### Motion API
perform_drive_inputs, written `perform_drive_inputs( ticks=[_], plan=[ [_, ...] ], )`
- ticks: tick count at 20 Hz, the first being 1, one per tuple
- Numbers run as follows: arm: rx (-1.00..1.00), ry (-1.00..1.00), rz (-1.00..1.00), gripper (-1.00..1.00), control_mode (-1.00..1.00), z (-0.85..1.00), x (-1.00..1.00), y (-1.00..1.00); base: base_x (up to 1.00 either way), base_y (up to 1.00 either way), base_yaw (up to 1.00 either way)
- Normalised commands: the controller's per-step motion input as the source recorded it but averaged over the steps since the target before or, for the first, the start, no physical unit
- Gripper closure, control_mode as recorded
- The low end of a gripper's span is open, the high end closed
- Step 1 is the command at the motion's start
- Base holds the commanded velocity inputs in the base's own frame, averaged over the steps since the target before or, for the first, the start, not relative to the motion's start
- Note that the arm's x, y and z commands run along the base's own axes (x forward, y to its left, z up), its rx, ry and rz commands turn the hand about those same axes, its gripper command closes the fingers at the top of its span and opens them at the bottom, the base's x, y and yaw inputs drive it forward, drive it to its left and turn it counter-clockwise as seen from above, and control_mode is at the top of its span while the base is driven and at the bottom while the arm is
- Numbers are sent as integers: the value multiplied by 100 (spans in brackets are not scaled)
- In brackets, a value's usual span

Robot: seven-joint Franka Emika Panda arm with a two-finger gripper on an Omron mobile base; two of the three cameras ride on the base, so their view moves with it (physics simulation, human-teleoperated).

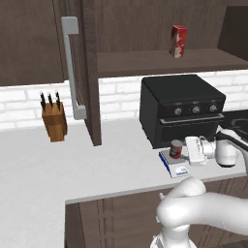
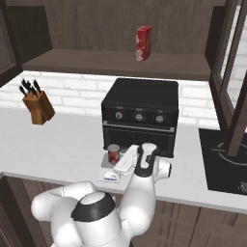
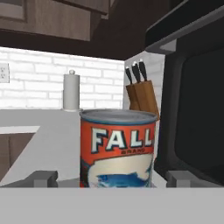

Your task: Pick the canned food and place it on the digital scale for weighing, and close the cabinet.

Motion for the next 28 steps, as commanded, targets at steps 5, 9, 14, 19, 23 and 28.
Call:
perform_drive_inputs(
  ticks=[5,9,14,19,23,28],
  plan=[
    [0,-10,0,-100,-100,0,-31,-42,0,0,0],
    [0,-13,-2,-100,-100,1,-64,-47,0,0,0],
    [0,-22,-7,-100,-100,27,-85,-57,0,0,0],
    [0,-50,-11,-100,-100,62,-58,-28,0,0,0],
    [1,-45,-22,-100,-100,71,-3,-14,0,0,0],
    [8,-40,-16,-100,-100,56,26,-38,0,0,0]
  ],
)
